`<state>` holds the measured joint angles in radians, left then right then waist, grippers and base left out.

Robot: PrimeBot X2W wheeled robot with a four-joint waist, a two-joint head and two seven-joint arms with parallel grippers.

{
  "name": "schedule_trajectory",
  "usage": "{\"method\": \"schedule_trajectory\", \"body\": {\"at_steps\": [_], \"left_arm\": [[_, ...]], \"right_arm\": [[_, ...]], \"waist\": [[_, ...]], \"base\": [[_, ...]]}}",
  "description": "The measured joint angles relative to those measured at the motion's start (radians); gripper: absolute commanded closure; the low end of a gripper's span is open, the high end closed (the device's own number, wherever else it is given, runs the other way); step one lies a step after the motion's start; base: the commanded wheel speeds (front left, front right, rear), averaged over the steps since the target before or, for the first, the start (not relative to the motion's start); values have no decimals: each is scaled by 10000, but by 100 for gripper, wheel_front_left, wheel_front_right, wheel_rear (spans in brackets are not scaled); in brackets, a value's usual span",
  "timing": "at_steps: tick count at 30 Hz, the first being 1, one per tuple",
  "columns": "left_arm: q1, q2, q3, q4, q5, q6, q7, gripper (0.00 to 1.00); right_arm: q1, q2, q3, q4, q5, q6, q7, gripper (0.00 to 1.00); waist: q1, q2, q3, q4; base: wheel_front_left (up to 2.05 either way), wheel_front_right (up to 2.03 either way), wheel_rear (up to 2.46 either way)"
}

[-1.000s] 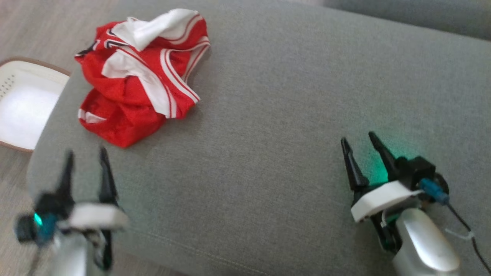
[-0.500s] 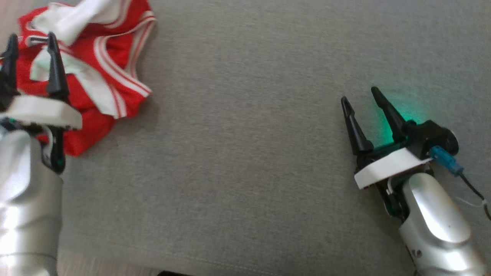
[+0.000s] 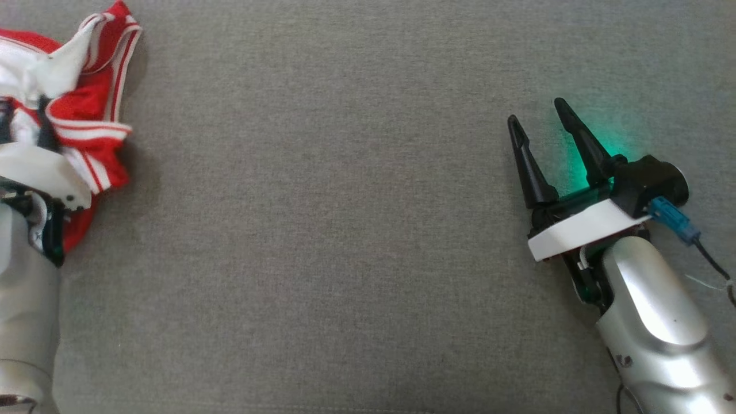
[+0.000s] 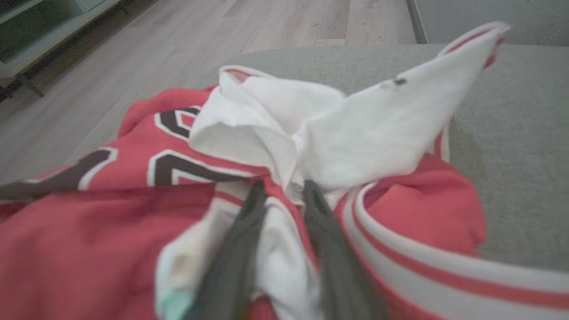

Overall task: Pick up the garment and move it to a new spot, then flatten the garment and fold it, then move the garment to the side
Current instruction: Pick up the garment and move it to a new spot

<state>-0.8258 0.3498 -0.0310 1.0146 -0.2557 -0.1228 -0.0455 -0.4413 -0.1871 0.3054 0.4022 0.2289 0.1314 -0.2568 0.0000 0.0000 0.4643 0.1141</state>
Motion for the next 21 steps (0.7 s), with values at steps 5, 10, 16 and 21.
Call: {"method": "schedule_trajectory", "body": {"at_steps": [5,10,16,21], "left_arm": [[-90,92,-230,71,242,186,-892,100],[-464,171,-654,-752,533,171,-1762,100],[-940,111,-1290,-1998,541,-13,-1969,100],[-855,-543,-1998,-2911,336,-21,-2031,100]], "right_arm": [[87,69,-190,297,2,0,2,0],[576,349,-247,460,100,0,2,0],[901,723,-265,558,102,0,2,0],[1049,894,-211,600,165,0,4,0]], "waist": [[0,0,-309,-77],[0,0,-867,-125],[-3,0,-1585,-392],[-2,0,-2014,-944]], "base": [[0,0,0],[0,0,0],[0,0,0],[0,0,0]]}}
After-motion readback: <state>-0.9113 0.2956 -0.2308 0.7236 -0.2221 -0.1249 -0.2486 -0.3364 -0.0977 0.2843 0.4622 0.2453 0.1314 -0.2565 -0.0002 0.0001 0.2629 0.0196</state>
